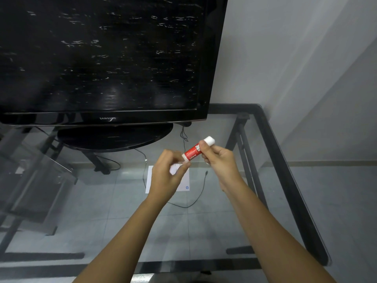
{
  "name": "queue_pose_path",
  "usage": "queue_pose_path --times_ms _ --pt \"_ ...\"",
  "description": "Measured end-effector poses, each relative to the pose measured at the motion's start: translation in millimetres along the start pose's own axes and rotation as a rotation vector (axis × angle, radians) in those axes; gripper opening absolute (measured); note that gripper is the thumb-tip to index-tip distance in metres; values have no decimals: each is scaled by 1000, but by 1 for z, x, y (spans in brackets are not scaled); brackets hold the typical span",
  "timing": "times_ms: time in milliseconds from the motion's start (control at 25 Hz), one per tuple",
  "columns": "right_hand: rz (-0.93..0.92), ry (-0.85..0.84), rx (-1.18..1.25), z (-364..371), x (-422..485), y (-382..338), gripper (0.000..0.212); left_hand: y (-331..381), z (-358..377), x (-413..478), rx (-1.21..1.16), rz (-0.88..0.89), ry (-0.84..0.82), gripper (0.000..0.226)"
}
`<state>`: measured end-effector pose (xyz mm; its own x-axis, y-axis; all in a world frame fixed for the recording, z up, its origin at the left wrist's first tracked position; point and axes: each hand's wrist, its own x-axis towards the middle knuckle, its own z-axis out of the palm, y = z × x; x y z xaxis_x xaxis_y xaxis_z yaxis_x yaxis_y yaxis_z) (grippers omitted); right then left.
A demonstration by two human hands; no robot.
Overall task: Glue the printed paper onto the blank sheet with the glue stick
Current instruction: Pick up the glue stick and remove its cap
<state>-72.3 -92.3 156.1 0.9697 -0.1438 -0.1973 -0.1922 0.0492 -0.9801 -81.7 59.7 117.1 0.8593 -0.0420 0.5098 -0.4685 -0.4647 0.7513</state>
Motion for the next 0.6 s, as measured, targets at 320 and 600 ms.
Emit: queue_pose_path --times_ms 320,600 --pt "2 -5 4 4 1 -4 16 3 -3 6 -626 -574 -158 28" --pt "7 -30 -11 9 3 -6 20 2 -8 2 22 -56 18 21"
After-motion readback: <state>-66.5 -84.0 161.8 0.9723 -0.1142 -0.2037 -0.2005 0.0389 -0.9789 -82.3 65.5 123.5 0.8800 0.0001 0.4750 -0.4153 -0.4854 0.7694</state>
